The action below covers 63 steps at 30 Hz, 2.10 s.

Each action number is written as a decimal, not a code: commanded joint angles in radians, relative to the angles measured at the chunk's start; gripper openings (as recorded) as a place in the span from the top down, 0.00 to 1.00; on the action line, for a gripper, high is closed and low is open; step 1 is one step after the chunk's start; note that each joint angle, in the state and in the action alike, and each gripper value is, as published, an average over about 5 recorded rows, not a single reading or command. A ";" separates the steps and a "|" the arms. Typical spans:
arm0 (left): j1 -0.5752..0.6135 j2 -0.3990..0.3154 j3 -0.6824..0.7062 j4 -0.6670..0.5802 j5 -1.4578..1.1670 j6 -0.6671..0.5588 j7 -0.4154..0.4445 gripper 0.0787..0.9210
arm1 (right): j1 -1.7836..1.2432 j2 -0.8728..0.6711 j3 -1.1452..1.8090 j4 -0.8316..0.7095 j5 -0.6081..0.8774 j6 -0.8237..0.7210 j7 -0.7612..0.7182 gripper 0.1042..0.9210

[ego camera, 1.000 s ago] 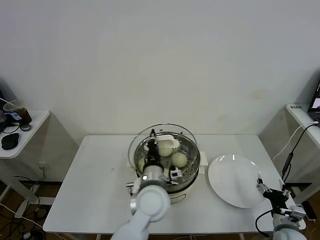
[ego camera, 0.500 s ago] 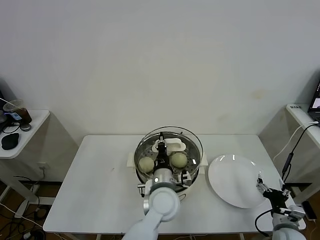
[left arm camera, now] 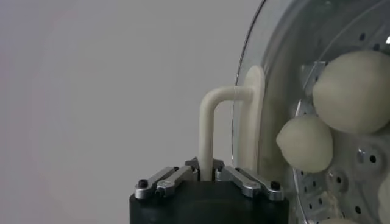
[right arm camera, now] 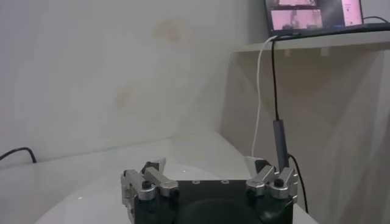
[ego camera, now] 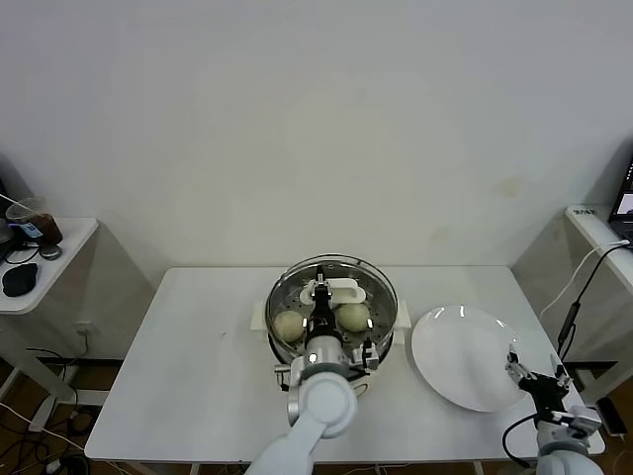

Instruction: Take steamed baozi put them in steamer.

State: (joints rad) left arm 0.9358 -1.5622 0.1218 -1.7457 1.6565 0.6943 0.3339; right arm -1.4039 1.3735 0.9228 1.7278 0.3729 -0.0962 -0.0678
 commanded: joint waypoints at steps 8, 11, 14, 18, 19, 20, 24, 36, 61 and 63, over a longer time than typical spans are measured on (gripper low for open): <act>0.013 0.010 -0.004 0.000 -0.015 0.000 0.027 0.89 | 0.004 0.005 -0.004 -0.003 -0.003 0.002 -0.001 0.12; 0.012 0.007 -0.004 0.003 -0.016 0.000 0.028 0.89 | 0.002 0.005 -0.003 -0.003 -0.004 0.003 -0.001 0.12; 0.008 0.007 -0.003 0.006 -0.016 0.000 0.030 0.89 | 0.002 0.005 -0.003 -0.004 -0.004 0.004 -0.001 0.12; 0.000 0.007 -0.003 0.015 -0.019 0.000 0.030 0.89 | 0.003 0.007 -0.004 -0.005 -0.004 0.005 -0.001 0.12; -0.001 0.007 -0.003 0.016 -0.019 0.000 0.029 0.89 | 0.003 0.008 -0.004 -0.005 -0.004 0.005 -0.001 0.12; -0.002 0.008 -0.003 0.017 -0.019 0.000 0.029 0.89 | 0.004 0.009 -0.004 -0.006 -0.004 0.006 -0.001 0.12; -0.001 0.012 -0.005 0.019 -0.016 0.000 0.029 0.89 | 0.004 0.011 -0.004 -0.007 -0.005 0.007 -0.002 0.12; 0.008 0.017 -0.003 0.014 -0.016 -0.001 0.031 0.89 | 0.003 0.012 -0.005 -0.008 -0.005 0.008 -0.002 0.12; 0.211 0.141 0.039 -0.405 -0.090 -0.003 0.043 0.24 | 0.000 0.011 -0.002 -0.003 0.001 0.004 -0.013 0.12; 0.241 0.151 0.016 -0.458 -0.107 -0.003 0.020 0.18 | -0.008 0.011 -0.002 0.005 0.002 0.001 -0.028 0.12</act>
State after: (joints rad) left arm 1.0795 -1.4446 0.1593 -1.9882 1.5762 0.6910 0.3797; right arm -1.4038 1.3846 0.9196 1.7221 0.3711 -0.0915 -0.0752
